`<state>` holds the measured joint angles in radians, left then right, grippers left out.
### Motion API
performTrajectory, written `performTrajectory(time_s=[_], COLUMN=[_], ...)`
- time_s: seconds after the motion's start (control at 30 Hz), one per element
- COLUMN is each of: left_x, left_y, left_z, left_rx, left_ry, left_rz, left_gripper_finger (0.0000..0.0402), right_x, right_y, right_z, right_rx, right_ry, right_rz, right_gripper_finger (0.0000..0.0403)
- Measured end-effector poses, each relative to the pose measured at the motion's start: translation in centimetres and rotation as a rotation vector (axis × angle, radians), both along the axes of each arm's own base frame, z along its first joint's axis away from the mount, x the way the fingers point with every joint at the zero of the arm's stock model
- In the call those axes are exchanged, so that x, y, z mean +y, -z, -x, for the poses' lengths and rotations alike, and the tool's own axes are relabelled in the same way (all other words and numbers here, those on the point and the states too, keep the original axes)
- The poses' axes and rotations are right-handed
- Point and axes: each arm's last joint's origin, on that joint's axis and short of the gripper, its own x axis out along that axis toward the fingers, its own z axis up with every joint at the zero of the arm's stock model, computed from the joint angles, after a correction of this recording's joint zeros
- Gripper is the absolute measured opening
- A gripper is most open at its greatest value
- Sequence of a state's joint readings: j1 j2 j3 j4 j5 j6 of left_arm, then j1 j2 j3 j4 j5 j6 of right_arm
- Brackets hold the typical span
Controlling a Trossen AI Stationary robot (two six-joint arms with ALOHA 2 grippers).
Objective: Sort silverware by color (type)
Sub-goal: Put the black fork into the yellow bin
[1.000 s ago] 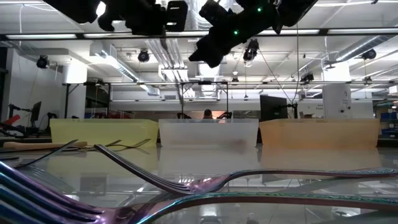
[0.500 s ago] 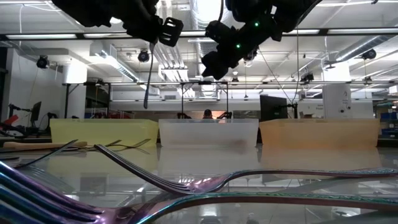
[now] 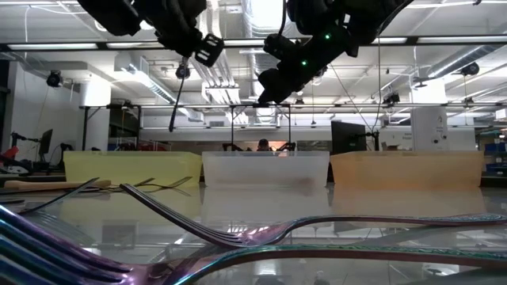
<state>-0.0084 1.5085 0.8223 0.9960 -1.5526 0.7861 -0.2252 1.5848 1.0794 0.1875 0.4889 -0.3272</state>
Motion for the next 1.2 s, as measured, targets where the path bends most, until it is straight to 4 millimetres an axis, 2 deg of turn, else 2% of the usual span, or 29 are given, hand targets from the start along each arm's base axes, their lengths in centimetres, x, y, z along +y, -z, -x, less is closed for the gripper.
performTrajectory(time_s=[0.3,0.5,0.63,0.83,0.9,1.07,1.2], left_x=[6.1,8.5,9.4,9.9,9.9,10.3,10.7], left_y=[0.8,1.4,2.1,2.6,2.6,3.1,2.2], left_z=[0.9,1.5,1.4,0.3,0.3,1.0,1.9], left_rx=[0.191,0.299,0.309,0.071,0.046,0.127,0.146], left_ry=[-0.175,-0.173,-0.051,0.410,0.430,0.361,0.346], left_rz=[0.008,0.013,0.009,0.037,0.051,0.121,0.198], left_gripper_finger=[0.0000,0.0000,0.0000,0.0000,0.0000,0.0000,0.0000], right_x=[-0.2,-0.4,-0.9,-1.4,-1.3,-1.3,-1.3], right_y=[0.1,0.1,0.1,0.2,0.2,0.4,0.4], right_z=[0.1,0.2,0.3,0.4,0.4,0.5,0.5], right_rx=[0.009,0.001,-0.019,-0.040,-0.032,-0.021,-0.021], right_ry=[0.005,0.017,0.042,0.067,0.065,0.066,0.066], right_rz=[-0.006,-0.014,-0.036,-0.060,-0.061,-0.066,-0.066], right_gripper_finger=[0.0118,0.0118,0.0118,0.0118,0.0118,0.0118,0.0118])
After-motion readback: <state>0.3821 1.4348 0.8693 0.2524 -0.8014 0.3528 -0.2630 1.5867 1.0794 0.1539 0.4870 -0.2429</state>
